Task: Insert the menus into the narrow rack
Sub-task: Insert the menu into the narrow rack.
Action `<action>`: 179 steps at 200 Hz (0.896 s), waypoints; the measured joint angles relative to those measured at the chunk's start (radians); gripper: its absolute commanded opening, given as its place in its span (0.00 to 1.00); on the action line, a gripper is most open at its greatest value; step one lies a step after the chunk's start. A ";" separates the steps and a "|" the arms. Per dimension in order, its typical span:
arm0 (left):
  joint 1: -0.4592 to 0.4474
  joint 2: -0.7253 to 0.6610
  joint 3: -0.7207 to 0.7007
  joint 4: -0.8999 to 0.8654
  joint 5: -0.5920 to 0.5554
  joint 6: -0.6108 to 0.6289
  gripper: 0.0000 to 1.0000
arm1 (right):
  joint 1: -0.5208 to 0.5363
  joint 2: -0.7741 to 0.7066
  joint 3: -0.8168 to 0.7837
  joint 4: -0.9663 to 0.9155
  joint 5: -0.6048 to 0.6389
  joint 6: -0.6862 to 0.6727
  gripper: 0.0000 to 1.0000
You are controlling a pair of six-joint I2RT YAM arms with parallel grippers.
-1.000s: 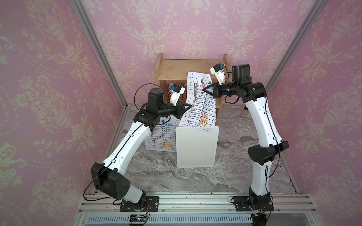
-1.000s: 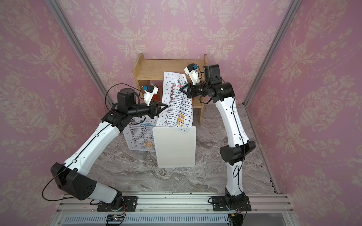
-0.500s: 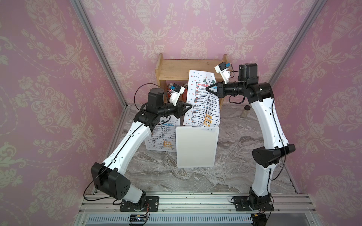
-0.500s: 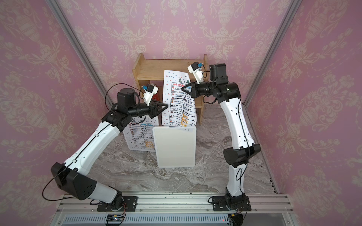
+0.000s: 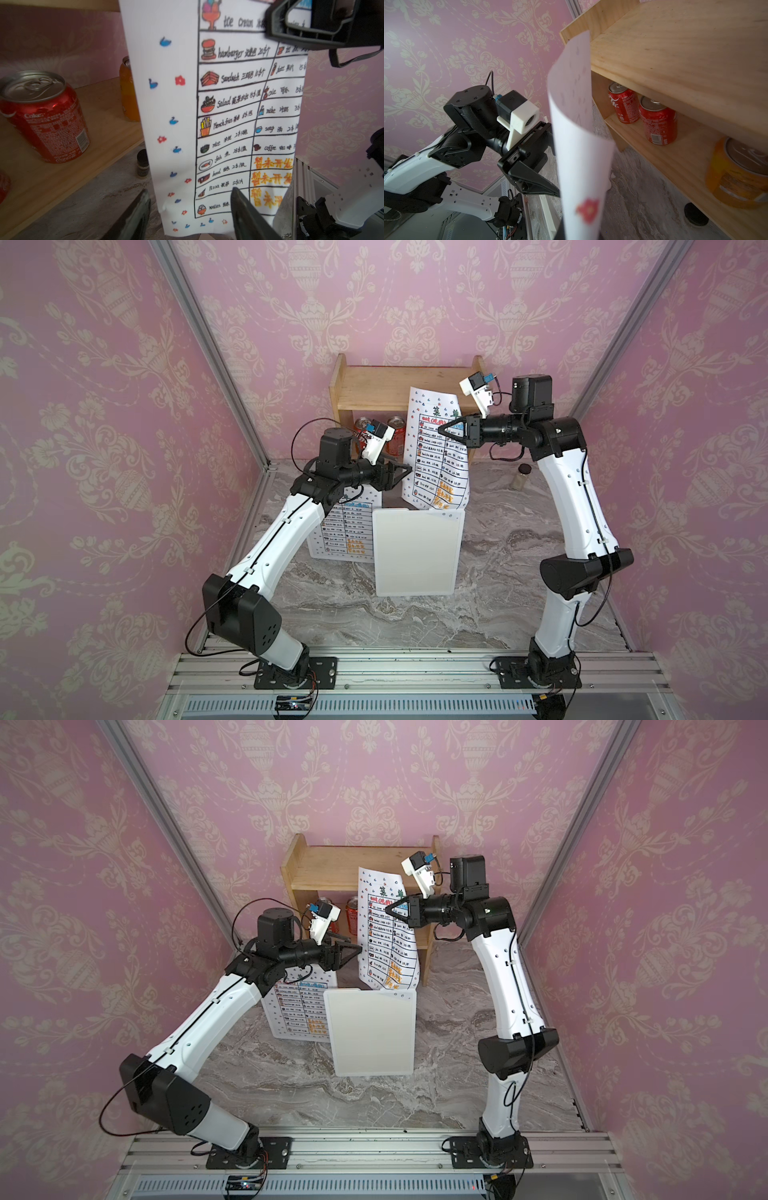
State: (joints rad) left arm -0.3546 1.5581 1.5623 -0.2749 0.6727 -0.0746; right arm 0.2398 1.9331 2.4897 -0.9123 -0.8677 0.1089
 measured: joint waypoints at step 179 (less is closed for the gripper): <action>0.058 0.161 0.094 0.092 0.343 -0.076 0.24 | -0.008 0.014 0.015 0.009 -0.060 -0.001 0.06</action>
State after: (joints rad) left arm -0.2966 1.7195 1.6566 -0.1833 1.0157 -0.1509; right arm 0.2314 1.9472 2.5050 -0.9031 -0.9279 0.1078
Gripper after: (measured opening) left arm 0.320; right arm 0.061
